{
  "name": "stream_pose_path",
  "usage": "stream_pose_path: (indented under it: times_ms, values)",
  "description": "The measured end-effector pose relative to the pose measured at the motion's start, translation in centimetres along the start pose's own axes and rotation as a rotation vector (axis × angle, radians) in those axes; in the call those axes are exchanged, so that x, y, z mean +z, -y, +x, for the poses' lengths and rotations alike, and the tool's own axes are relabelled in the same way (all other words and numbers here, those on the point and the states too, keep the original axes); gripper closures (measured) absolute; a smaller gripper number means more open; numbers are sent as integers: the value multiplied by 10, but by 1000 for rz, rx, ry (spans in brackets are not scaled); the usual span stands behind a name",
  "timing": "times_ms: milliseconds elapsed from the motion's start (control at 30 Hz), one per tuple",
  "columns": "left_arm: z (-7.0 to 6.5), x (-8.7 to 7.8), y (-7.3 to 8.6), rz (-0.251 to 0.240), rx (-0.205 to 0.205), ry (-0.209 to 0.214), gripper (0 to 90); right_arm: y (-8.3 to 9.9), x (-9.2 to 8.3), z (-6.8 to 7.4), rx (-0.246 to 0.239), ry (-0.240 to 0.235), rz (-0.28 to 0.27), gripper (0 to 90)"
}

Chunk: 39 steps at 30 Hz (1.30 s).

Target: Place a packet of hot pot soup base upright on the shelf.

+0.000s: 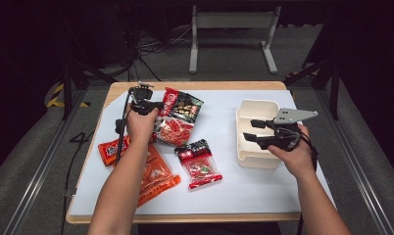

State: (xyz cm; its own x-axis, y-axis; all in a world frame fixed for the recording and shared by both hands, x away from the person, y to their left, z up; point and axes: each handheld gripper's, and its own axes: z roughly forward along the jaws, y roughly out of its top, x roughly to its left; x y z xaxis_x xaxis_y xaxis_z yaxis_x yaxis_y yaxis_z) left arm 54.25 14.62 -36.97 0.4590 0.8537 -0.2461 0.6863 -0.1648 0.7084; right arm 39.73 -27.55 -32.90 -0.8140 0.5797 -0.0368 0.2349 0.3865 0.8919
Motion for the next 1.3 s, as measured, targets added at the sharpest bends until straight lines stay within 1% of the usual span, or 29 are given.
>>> stream_pose_path:
  times_ms: [133, 167, 200, 233, 300, 333, 400, 500, 600, 700, 733, 767, 800, 833, 867, 900, 967, 1033, 1067, 1167, 1233, 1300]
  values:
    - [-5, -9, -1, -43, 11, 14, 900, 0, -1, -1, 5, 3, -4, 443]
    - [-5, -9, -1, -43, 11, 14, 900, 0, -1, -1, 5, 3, -4, 443]
    - [-7, -13, -1, -61, 12, 21, 900, 0, -1, -1, 6, 3, -5, 444]
    - [-9, -16, -1, -77, 24, 18, 900, 0, -1, -1, 7, 3, -7, 445]
    - [-16, -24, -2, -125, 67, 9, 900, 0, -2, -1, 7, 4, -10, 446]
    - [-19, -25, -3, -122, 73, 21, 900, 0, -2, -1, 9, 4, -12, 447]
    - [-25, -29, -3, -130, 96, 29, 900, 0, -2, -2, 14, 2, -16, 448]
    - [-31, -34, -3, -153, 106, 37, 900, -1, -2, -2, 17, 2, -19, 450]
    - [-38, -41, -2, -178, 123, 59, 900, -2, -2, -1, 15, 4, -21, 451]
    - [-47, -49, 0, -205, 162, 68, 899, -3, -1, 0, 19, 7, -22, 451]
    - [-51, -52, 3, -225, 179, 64, 899, -3, 0, 0, 18, 8, -22, 452]
    - [-51, -52, 3, -225, 179, 64, 899, -3, 0, 0, 18, 8, -22, 452]
    - [-53, -55, 5, -242, 190, 68, 899, -3, 1, 1, 17, 9, -19, 453]
    - [-57, -59, 8, -258, 196, 80, 899, -4, 1, 2, 16, 9, -18, 453]
    - [-59, -61, 10, -266, 195, 87, 899, -4, 2, 3, 17, 10, -17, 454]
    - [-61, -64, 12, -275, 203, 98, 899, -5, 3, 3, 16, 10, -18, 454]
    - [-63, -69, 16, -299, 202, 112, 900, -6, 5, 5, 19, 11, -22, 454]
    - [-67, -76, 20, -315, 200, 135, 900, -9, 6, 7, 20, 13, -23, 453]
    - [-68, -79, 22, -325, 208, 140, 899, -10, 7, 7, 20, 15, -24, 452]
    - [-76, -88, 30, -343, 223, 169, 899, -16, 12, 9, 36, 3, -33, 444]
    - [-81, -93, 35, -353, 229, 189, 898, -19, 16, 10, 43, -2, -30, 442]
    - [-87, -97, 40, -365, 238, 203, 898, -21, 22, 9, 60, -13, -28, 437]
